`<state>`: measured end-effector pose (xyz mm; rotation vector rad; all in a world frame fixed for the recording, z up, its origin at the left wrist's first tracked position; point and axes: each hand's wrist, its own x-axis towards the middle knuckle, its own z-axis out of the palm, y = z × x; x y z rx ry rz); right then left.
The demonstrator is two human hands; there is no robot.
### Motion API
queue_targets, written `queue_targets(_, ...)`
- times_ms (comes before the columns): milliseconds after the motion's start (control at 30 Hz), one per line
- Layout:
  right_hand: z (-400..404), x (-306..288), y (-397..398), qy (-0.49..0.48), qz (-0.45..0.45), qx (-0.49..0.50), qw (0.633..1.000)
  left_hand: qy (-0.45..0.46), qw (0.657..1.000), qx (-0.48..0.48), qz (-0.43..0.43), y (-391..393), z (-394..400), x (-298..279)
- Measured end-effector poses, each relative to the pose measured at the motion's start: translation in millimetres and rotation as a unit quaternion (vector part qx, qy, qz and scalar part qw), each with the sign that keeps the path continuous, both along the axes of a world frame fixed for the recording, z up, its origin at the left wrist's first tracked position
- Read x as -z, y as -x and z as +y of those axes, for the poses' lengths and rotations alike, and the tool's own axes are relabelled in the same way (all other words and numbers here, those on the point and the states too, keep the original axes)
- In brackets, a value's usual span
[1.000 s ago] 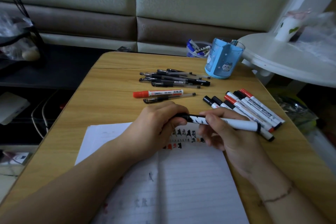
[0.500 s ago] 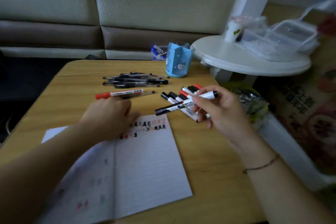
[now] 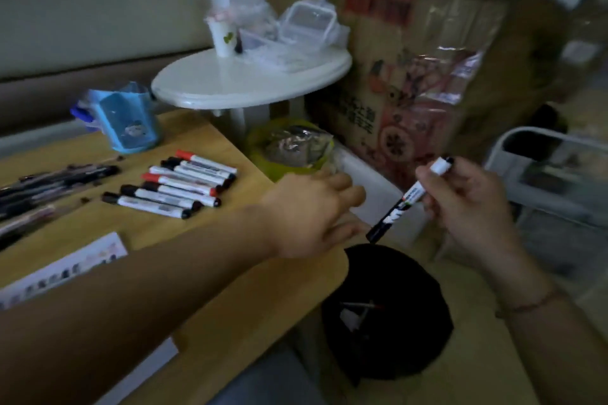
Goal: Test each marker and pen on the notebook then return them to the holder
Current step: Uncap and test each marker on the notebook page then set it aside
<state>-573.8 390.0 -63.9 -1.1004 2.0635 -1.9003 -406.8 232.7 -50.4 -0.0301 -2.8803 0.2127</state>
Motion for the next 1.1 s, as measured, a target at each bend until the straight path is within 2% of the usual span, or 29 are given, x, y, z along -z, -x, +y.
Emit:
queue_targets(100, 21.7, 34.5, 20.9, -0.103, 0.033, 0.015, 0.994, -0.028, 0.997, 0.074, 0.000, 20.8, 8.5, 30.6)
queue_targets(200, 33.5, 59.9, 28.5, -0.171, 0.017, 0.006, 0.985, -0.100, 0.992, 0.078, 0.016, 26.1, 4.3, 42.7)
queue_targets(300, 33.0, 71.1, 28.8, -0.177, -0.023, 0.021, 0.984, -0.123, 0.991, 0.052, 0.028, 25.4, -2.6, 49.3)
queue_targets(467, 22.1, 64.7, 28.6, -0.155, -0.006, 0.060, 0.986, -0.143, 0.989, 0.034, 0.026, 23.8, -11.0, 53.4)
queue_targets(633, 9.5, 44.7, 18.0, -0.140, 0.013, 0.041, 0.989, -0.118, 0.992, -0.005, 0.041, 11.3, -27.5, 44.5)
queue_targets(767, -8.0, 29.9, -1.6, -0.108, 0.011, 0.003, 0.994, -0.096, 0.991, -0.076, 0.054, -24.7, -53.4, 28.5)
queue_targets(900, -43.5, 15.1, -36.5, -0.077, 0.022, -0.071, 0.994, -0.092, 0.976, -0.180, 0.086, -91.2, -88.2, 24.2)
queue_targets(1000, -83.6, 3.5, -78.4, -0.047, 0.057, -0.152, 0.986, -0.101, 0.950, -0.278, 0.104, -156.1, -106.8, 32.6)
queue_targets(1100, -132.3, -3.3, -132.0, -0.044, 0.094, -0.249, 0.963, -0.110, 0.905, -0.391, 0.125, -219.9, -111.4, 43.5)
